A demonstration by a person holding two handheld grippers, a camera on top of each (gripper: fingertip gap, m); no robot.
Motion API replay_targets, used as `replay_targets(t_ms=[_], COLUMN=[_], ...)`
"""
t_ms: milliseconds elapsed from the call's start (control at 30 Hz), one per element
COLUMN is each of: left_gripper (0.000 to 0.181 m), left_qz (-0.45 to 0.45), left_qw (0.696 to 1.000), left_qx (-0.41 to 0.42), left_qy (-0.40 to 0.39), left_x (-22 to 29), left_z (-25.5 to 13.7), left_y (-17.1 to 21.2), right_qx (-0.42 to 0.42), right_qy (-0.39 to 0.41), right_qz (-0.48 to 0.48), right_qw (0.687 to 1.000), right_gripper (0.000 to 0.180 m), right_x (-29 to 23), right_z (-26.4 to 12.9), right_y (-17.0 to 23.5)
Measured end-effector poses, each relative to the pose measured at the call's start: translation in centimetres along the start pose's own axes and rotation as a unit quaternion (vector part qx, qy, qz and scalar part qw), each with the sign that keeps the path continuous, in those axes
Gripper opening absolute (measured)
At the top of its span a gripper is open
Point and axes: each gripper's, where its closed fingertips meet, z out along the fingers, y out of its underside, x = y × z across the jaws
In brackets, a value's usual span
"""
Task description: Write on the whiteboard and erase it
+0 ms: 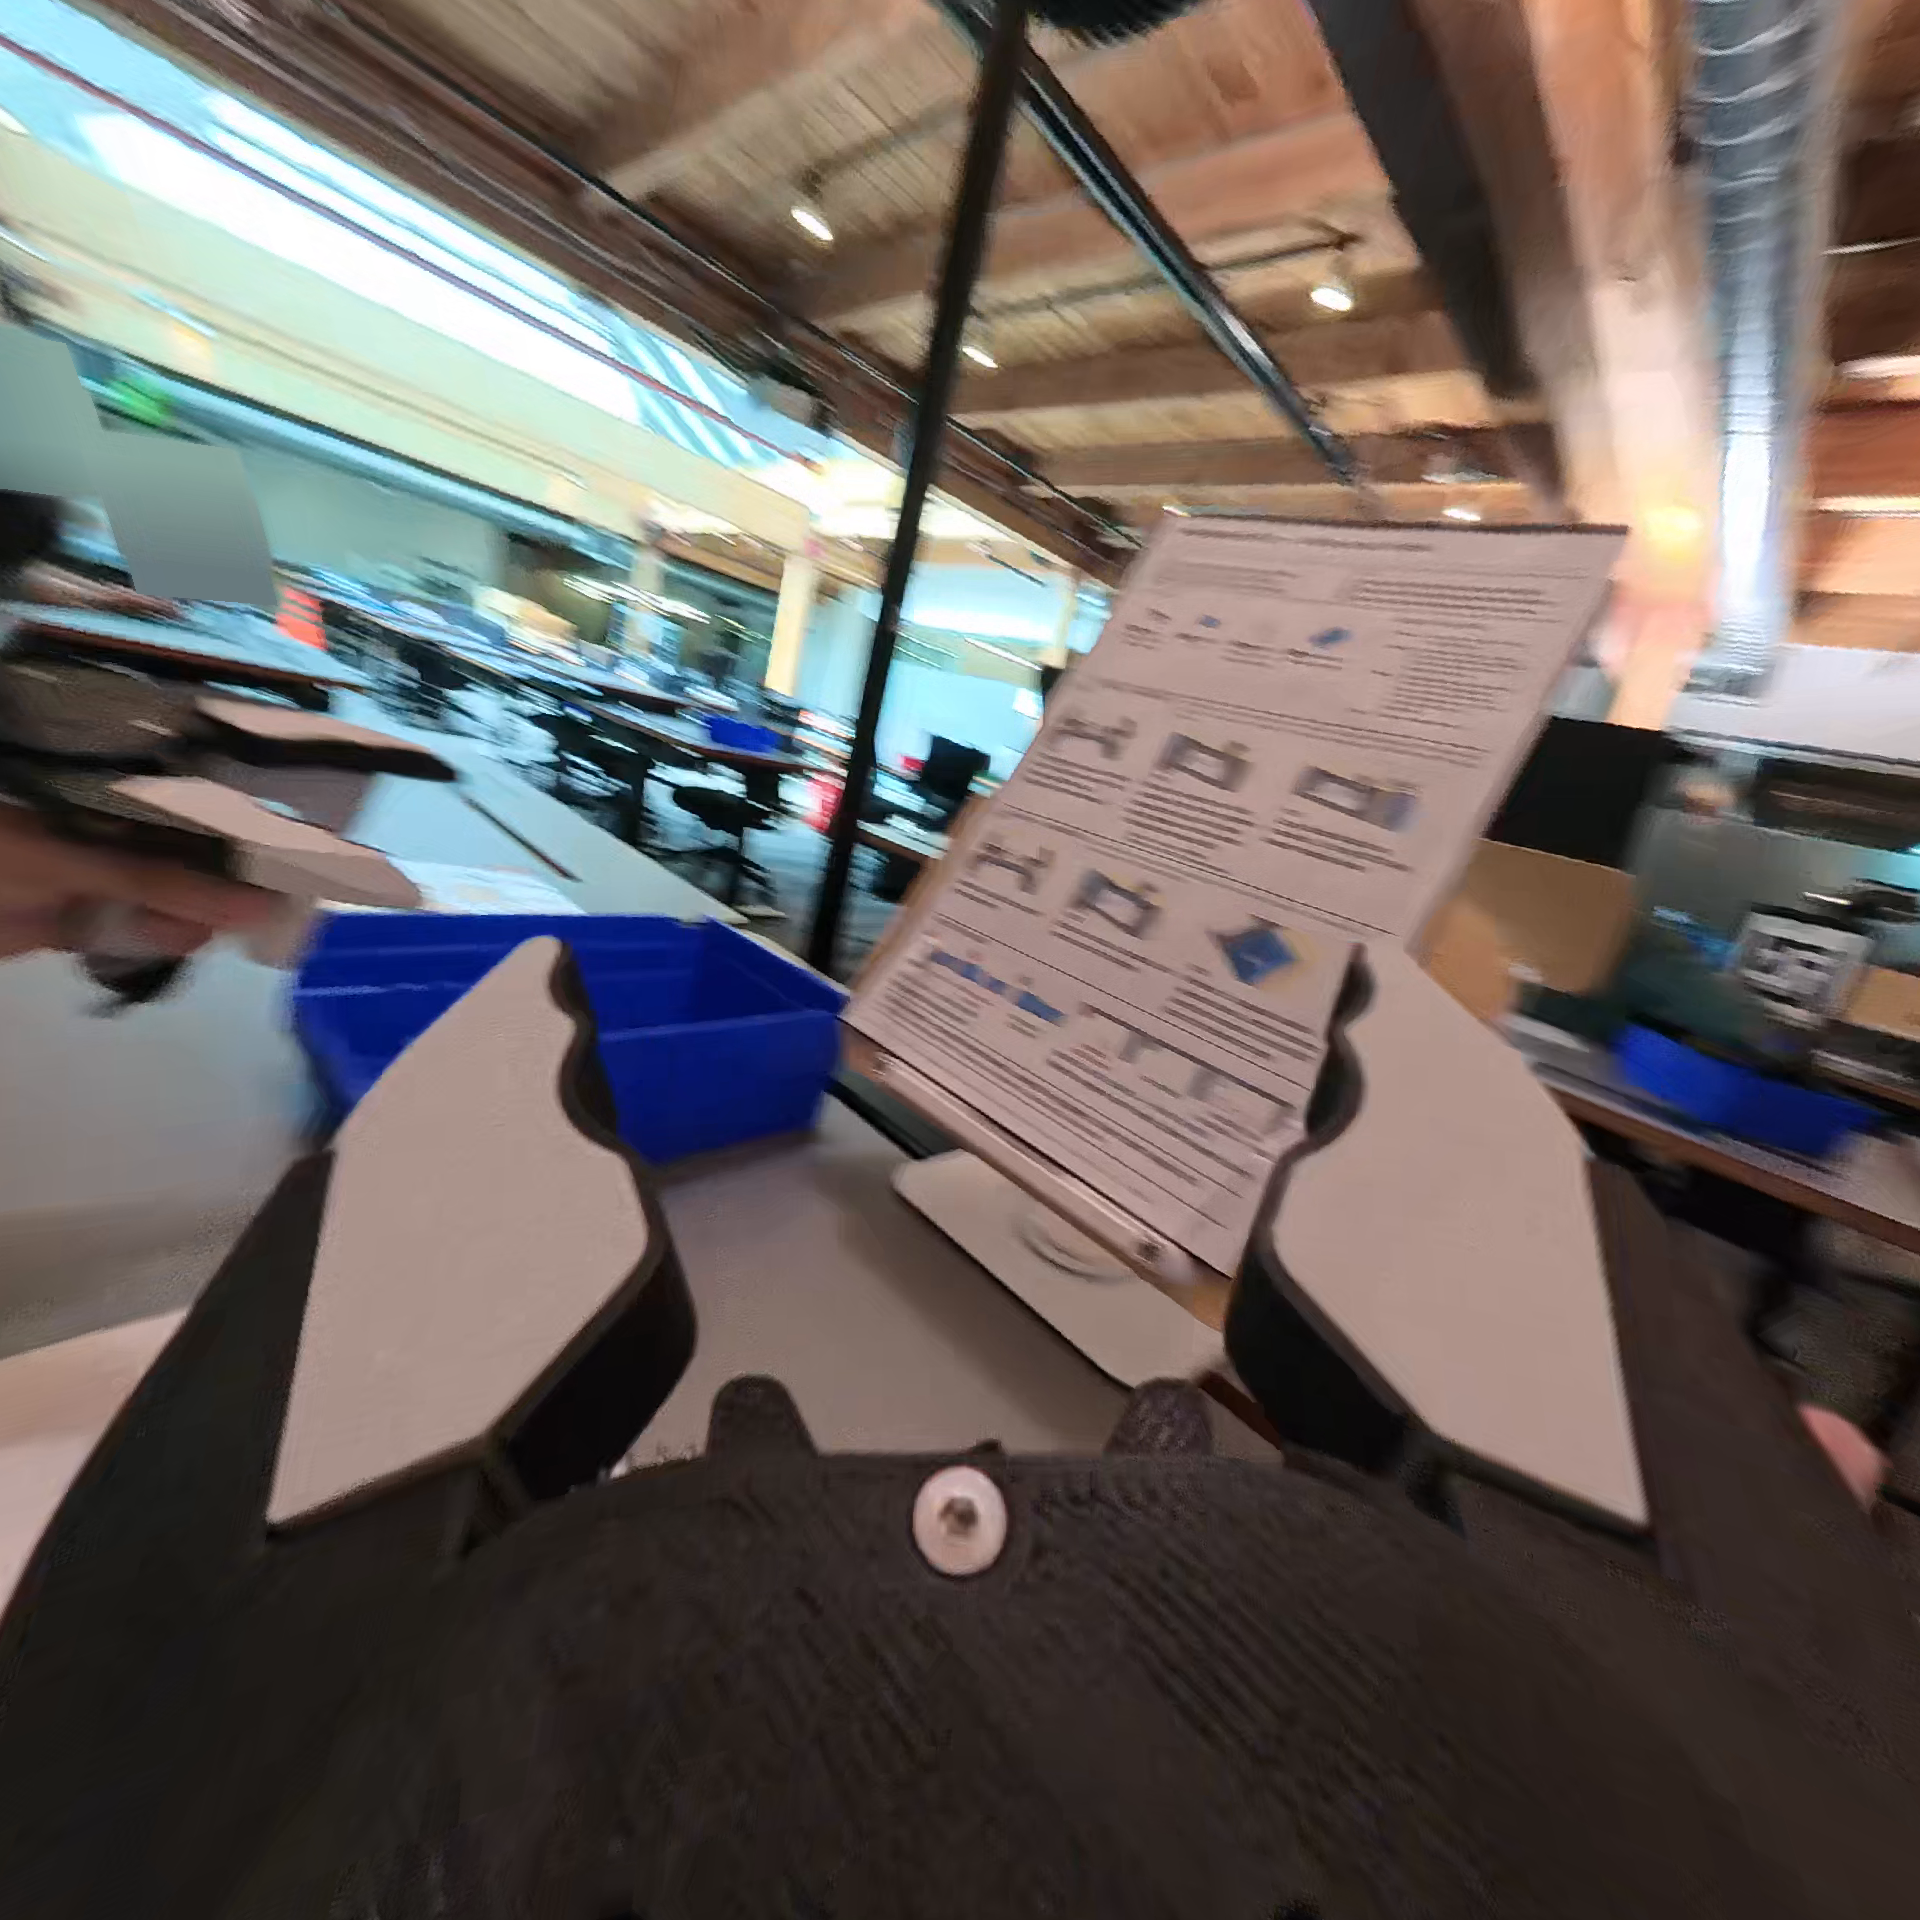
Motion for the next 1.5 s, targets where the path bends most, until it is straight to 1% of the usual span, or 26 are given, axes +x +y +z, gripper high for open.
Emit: replay_targets(t_ms=[33, 100, 133, 200, 267, 300, 333, 367, 400, 433, 467, 533, 600, 667, 700, 767, 900, 967, 1000, 1033, 1133, 1233, 1367, 1433, 1467, 1500], left_gripper=[0.113, 0.114, 0.115, 0.117, 0.116, 0.116, 0.117, 0.116, 0.116, 0.115, 0.113, 0.112, 0.109, 0.108, 0.108, 0.106, 0.087, 0.101, 0.106, 0.103, 0.106, 0.098, 0.099, 0.093, 0.09, 0.087], left_qz=[0.011, 0.022, 0.017, -0.005, -0.019, -0.023, -0.029, -0.034, -0.035, -0.034, -0.033, -0.032, -0.036, -0.037, -0.035, -0.031, -0.024, -0.021, -0.018, -0.013, -0.053, -0.085, -0.048, -0.043, -0.04, -0.034], left_qw=[1.0, 1.0, 1.0, 1.0, 1.0, 1.0, 1.0, 0.999, 0.999, 0.999, 0.999, 0.997, 0.995, 0.994, 0.993, 0.992, 0.991, 0.994, 0.996, 0.997, 0.995, 0.991, 0.988, 0.986, 0.986, 0.986], left_qx=[0.006, -0.001, -0.002, -0.004, -0.014, -0.014, -0.012, -0.009, -0.011, -0.019, -0.033, -0.067, -0.086, -0.098, -0.107, -0.113, -0.092, -0.081, -0.07, -0.063, -0.039, -0.011, -0.073, -0.081, -0.082, -0.085], left_qy=[-0.01, -0.001, 0.01, 0.012, 0.002, -0.003, -0.004, -0.005, 0.0, 0.007, 0.009, 0.011, 0.023, 0.031, 0.033, 0.043, 0.092, 0.068, 0.048, 0.047, 0.069, 0.105, 0.126, 0.137, 0.142, 0.143], left_x=[0.3, 1.7, 2.5, 3.4, 3.9, 4.2, 4.5, 5.0, 5.5, 6.1, 6.6, 7.4, 8.3, 8.9, 9.1, 9.7, 11.8, 11.7, 11.4, 11.6, 12.5, 12.9, 13.0, 13.2, 13.4, 13.5], left_z=[0.0, 0.1, 0.2, 0.4, 0.6, 0.8, 0.9, 1.1, 1.2, 1.4, 1.5, 1.7, 1.8, 1.9, 1.9, 2.1, 2.1, 2.5, 2.8, 2.9, 3.3, 3.3, 4.1, 4.7, 5.0, 5.3], left_y=[-0.1, 0.0, 0.1, 0.2, 0.5, 0.5, 0.6, 0.6, 0.6, 0.9, 1.3, 2.1, 2.7, 3.3, 3.7, 4.2, 4.2, 4.2, 4.1, 4.0, 3.4, 2.3, 3.8, 3.9, 3.8, 3.8], right_qx=[0.022, 0.048, 0.047, 0.025, -0.003, -0.008, 0.0, 0.015, 0.028, 0.034, 0.026, -0.034, -0.08, -0.112, -0.121, -0.134, -0.181, -0.189, -0.191, -0.191, -0.203, -0.197, -0.246, -0.288, -0.297, -0.299], right_qy=[-0.042, -0.064, -0.075, -0.098, -0.102, -0.088, -0.056, -0.024, 0.011, 0.042, 0.055, 0.088, 0.084, 0.059, 0.051, 0.03, 0.02, 0.033, 0.031, 0.029, 0.039, 0.031, 0.017, -0.015, -0.033, -0.055], right_qz=[0.028, 0.093, 0.106, 0.09, 0.064, 0.049, 0.035, 0.023, 0.021, 0.024, 0.025, 0.036, 0.024, 0.011, 0.004, -0.005, -0.058, -0.092, -0.1, -0.093, -0.048, -0.037, -0.008, 0.018, 0.029, 0.034], right_qw=[0.998, 0.992, 0.99, 0.991, 0.993, 0.995, 0.998, 0.999, 0.999, 0.998, 0.998, 0.995, 0.993, 0.992, 0.991, 0.991, 0.981, 0.977, 0.976, 0.977, 0.977, 0.979, 0.969, 0.957, 0.954, 0.952], right_gripper=[0.121, 0.128, 0.125, 0.117, 0.124, 0.13, 0.126, 0.11, 0.101, 0.102, 0.107, 0.132, 0.132, 0.143, 0.142, 0.131, 0.106, 0.093, 0.078, 0.074, 0.073, 0.074, 0.076, 0.071, 0.059, 0.036], right_x=[-1.3, -2.1, -2.6, -3.7, -4.3, -4.2, -3.5, -2.8, -2.0, -1.2, -0.9, 0.1, -0.1, -1.0, -1.2, -2.0, -2.7, -2.4, -2.4, -2.3, -1.0, -0.3, 0.0, -0.9, -1.5, -2.3], right_z=[0.3, 0.9, 1.1, 1.6, 1.9, 2.1, 2.2, 2.1, 2.1, 2.1, 2.1, 2.3, 2.4, 2.2, 2.1, 1.7, 0.4, 0.0, -0.2, -0.3, -0.5, 0.1, 0.6, 0.3, 0.0, -0.2], right_y=[-0.4, -0.7, -0.5, 0.6, 2.1, 2.6, 2.7, 2.5, 2.3, 2.3, 2.7, 4.7, 6.4, 7.6, 8.0, 8.8, 11.0, 11.3, 11.4, 11.5, 12.3, 12.8, 15.4, 17.2, 17.7, 18.0])
